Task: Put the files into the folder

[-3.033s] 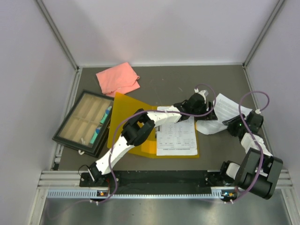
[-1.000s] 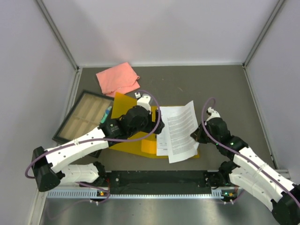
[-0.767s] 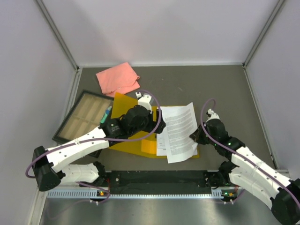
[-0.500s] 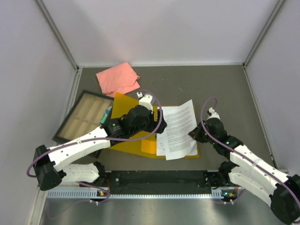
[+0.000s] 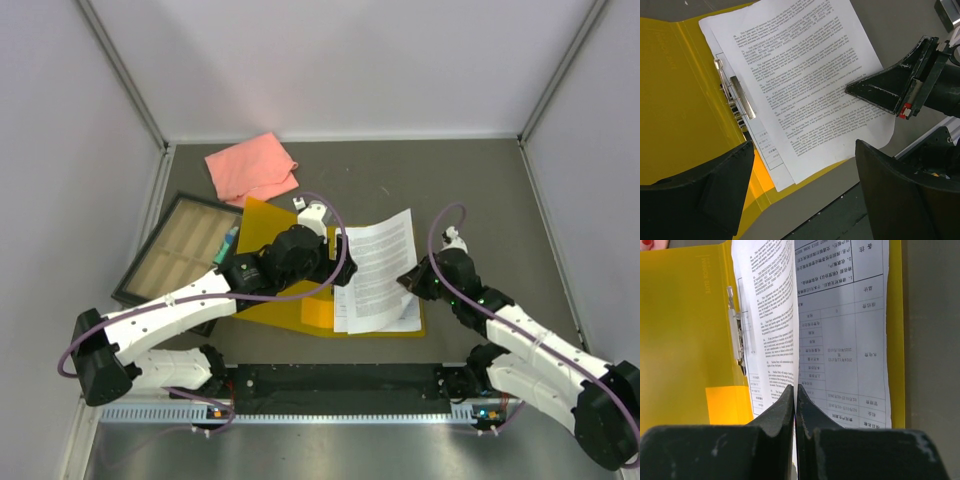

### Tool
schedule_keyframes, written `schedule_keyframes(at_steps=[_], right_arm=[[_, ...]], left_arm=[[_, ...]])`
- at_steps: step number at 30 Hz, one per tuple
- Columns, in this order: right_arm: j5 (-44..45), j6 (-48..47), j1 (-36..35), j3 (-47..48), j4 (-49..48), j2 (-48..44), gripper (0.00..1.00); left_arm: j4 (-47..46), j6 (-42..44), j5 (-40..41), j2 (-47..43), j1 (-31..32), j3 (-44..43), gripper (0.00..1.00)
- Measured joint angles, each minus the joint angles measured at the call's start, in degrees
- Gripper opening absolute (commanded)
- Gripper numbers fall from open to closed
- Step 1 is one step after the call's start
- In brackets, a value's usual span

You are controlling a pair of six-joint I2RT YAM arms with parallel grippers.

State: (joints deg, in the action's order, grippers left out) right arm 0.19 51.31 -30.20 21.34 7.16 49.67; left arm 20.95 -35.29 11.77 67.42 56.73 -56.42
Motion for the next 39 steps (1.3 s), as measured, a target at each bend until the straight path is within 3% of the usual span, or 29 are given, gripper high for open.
schedule_keyframes(at_steps=[28,33,39], right_arm=[[1.1,3.3,-5.1,-0.4,-7.0,7.5,0.01],[2.1,2.1,-5.3,-0.3,-6.1,7.5,0.44],[6.0,-3.9,-5.3,2.0,1.8,7.5,0.79]], left_arm=[[-0.8,0.0,-0.5,0.6,0.0,0.4,0.86],[-0.8,0.1,-0.7,0.9,0.0,0.4,0.86],[-0.8,0.1,-0.7,1.4,0.0,0.4,0.86]])
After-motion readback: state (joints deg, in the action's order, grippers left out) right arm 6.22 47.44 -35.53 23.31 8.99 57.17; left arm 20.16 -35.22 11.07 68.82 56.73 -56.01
